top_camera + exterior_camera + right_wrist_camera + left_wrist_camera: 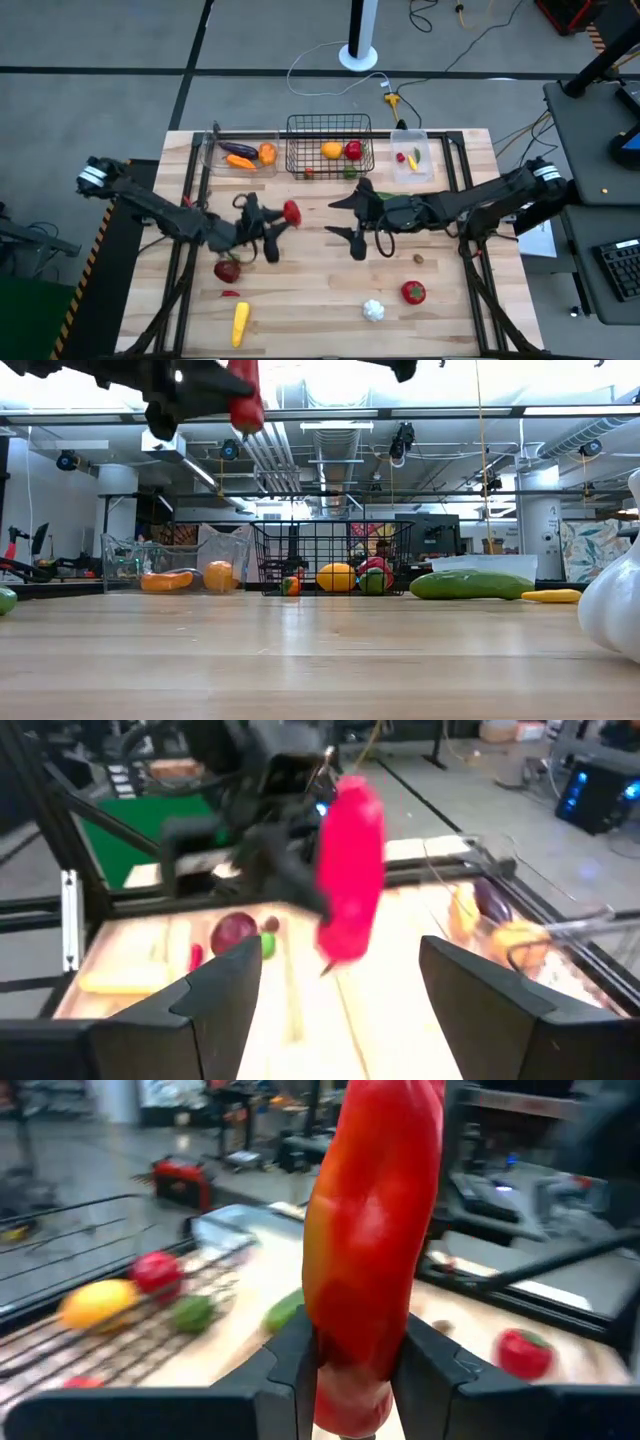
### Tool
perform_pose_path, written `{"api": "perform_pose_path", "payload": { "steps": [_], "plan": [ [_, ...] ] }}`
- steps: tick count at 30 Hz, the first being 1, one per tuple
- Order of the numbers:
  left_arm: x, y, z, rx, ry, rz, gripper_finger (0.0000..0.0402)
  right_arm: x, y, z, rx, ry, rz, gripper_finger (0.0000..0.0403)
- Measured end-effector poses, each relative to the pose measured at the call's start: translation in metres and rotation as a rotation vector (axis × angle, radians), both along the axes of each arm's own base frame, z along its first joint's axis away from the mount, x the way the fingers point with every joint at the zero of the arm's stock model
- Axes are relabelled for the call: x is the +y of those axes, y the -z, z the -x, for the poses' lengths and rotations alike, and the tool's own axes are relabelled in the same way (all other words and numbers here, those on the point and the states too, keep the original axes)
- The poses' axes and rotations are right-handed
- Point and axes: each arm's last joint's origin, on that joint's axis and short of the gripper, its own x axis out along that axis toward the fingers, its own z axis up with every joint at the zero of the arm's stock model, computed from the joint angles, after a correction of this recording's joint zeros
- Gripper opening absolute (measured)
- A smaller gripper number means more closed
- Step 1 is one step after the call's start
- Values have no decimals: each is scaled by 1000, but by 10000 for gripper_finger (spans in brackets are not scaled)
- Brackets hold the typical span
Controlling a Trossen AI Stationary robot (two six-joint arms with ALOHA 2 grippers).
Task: Sort produce into baskets
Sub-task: Put the sweet long pepper into the transparent bin
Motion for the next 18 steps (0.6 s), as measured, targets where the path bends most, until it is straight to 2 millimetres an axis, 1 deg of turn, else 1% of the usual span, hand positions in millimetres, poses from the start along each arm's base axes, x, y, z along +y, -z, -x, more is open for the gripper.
{"api": "perform_pose_path", "payload": {
  "steps": [3,5,7,13,16,18],
  "plan": [
    [25,-5,10,47,-95,31,80,-1,1,4,22,14,-7,265],
    [44,-8,17,104,-176,47,80,-1,4,5,40,15,-5,264],
    [63,-15,25,175,-261,62,80,-1,7,3,49,15,-2,263],
    [120,-40,44,511,-505,65,80,0,18,-2,92,18,3,263],
    [144,-45,49,687,-541,67,80,0,20,-4,99,18,3,265],
    [158,-45,49,768,-533,69,80,0,21,-4,106,20,0,265]
  ]
}}
